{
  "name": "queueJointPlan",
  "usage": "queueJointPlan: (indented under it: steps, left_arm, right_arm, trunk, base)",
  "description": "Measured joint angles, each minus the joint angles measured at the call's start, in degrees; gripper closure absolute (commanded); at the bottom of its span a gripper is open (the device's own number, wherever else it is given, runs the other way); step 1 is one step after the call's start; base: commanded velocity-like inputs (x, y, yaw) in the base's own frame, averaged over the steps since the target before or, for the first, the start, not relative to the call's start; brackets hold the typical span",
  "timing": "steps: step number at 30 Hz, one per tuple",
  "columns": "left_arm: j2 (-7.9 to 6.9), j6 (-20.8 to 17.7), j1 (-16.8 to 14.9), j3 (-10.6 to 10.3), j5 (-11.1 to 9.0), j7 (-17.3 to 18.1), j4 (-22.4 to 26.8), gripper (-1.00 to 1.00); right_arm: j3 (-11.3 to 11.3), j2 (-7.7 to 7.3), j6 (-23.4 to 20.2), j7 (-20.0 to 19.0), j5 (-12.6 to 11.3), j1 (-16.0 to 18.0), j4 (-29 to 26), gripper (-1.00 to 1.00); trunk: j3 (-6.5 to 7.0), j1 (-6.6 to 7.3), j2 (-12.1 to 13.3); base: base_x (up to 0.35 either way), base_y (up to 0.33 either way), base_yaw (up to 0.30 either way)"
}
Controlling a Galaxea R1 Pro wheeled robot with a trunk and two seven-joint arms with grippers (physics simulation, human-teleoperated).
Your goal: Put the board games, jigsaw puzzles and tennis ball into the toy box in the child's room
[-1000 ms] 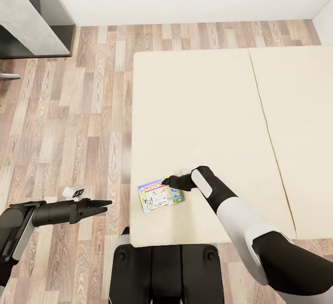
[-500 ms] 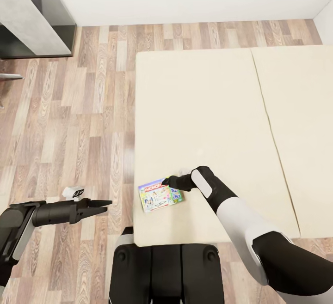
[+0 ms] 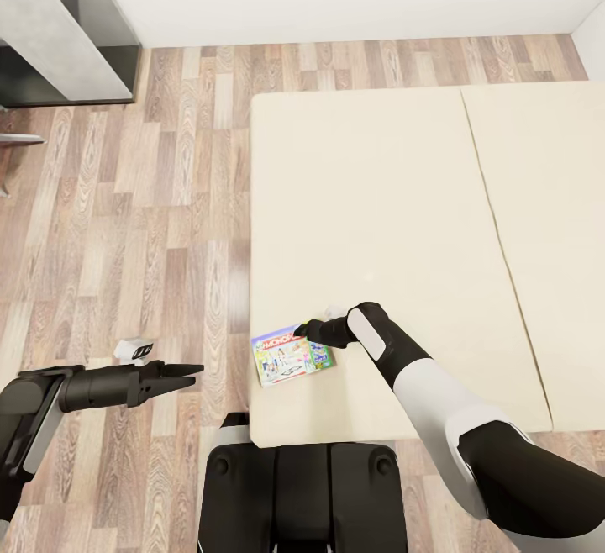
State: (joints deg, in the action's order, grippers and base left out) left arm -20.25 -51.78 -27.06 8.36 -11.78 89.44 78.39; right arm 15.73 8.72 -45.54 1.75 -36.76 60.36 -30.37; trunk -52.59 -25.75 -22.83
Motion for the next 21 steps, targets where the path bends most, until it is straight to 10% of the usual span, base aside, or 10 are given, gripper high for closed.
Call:
queueJointPlan:
  steps: [21]
  left_arm:
    - [-0.03,0.0,0.0,0.0,0.0,0.1,0.0,-1.00]
  right_arm:
    - [0.0,0.00,0.0,0.0,-0.1,0.0,0.0,-1.00]
  trunk:
    - [0.00,0.00,0.0]
  base:
    - [-0.006,0.065,0.000]
